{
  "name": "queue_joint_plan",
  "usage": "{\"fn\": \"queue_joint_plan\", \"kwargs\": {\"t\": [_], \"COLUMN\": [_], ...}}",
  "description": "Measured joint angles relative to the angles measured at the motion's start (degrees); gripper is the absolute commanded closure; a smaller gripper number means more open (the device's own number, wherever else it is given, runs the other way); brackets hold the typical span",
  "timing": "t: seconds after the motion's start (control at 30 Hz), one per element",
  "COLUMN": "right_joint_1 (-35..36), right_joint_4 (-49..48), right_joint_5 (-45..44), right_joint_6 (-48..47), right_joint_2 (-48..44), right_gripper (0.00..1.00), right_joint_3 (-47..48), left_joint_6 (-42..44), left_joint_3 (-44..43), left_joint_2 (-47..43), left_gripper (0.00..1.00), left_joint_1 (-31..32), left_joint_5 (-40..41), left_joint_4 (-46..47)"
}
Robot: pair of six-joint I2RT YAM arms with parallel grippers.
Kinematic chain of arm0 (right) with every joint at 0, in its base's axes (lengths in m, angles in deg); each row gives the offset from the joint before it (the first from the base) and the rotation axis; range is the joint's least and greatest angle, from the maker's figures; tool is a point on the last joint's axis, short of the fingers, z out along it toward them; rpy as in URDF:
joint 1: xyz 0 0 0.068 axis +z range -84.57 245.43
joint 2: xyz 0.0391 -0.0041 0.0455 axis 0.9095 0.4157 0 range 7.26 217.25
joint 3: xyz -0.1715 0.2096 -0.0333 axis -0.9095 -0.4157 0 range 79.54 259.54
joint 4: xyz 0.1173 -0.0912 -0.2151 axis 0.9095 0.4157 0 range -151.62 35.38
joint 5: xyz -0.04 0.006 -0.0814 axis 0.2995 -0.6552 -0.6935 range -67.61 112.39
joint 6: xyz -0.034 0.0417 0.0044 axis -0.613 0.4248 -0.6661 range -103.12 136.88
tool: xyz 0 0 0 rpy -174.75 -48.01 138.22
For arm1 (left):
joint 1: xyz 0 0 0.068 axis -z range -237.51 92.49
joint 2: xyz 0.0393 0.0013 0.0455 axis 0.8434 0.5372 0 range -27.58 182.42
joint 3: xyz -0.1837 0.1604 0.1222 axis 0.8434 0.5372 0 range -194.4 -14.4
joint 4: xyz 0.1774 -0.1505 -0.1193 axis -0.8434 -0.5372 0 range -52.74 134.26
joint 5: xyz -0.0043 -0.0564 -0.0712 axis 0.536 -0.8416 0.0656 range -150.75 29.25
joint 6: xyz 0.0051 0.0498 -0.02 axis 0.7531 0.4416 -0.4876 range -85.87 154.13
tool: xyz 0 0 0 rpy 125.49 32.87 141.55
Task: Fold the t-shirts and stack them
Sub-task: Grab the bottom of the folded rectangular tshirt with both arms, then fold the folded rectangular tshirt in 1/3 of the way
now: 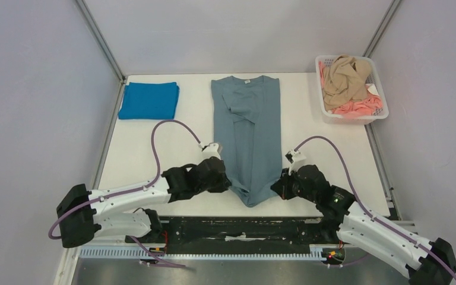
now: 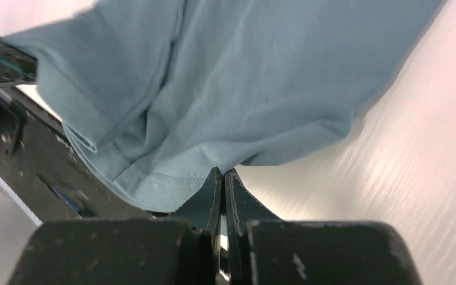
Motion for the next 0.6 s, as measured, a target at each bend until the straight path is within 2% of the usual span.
{"fn": "queue_joint_plan", "kwargs": {"t": [0.17,0.33,0.6], "right_joint_1": [-0.02,-1.57,-11.34], "right_joint_4": [-2.97,-5.62,-11.61], "right_joint_5": [-7.17,-13.53,-15.1], "right_joint_6": [-0.35,-0.76,-2.8], "right_joint_2": [3.52,13.03,26.45], "right_gripper": [1.0,1.0,1.0], "right_joint_3": [5.68,13.42,22.05], "left_joint_6": [3.39,7.17,12.0], "left_joint_3": [-5.51,-11.93,-22.95], "left_joint_2": [4.42,10.27,20.94], "left_gripper": [0.98,0.98,0.98], "left_joint_1": [-7.72,-16.22,-26.23], "left_joint_5": [-0.28,-1.33,-4.85], "left_joint_4": [0.28,0.35,3.17]}}
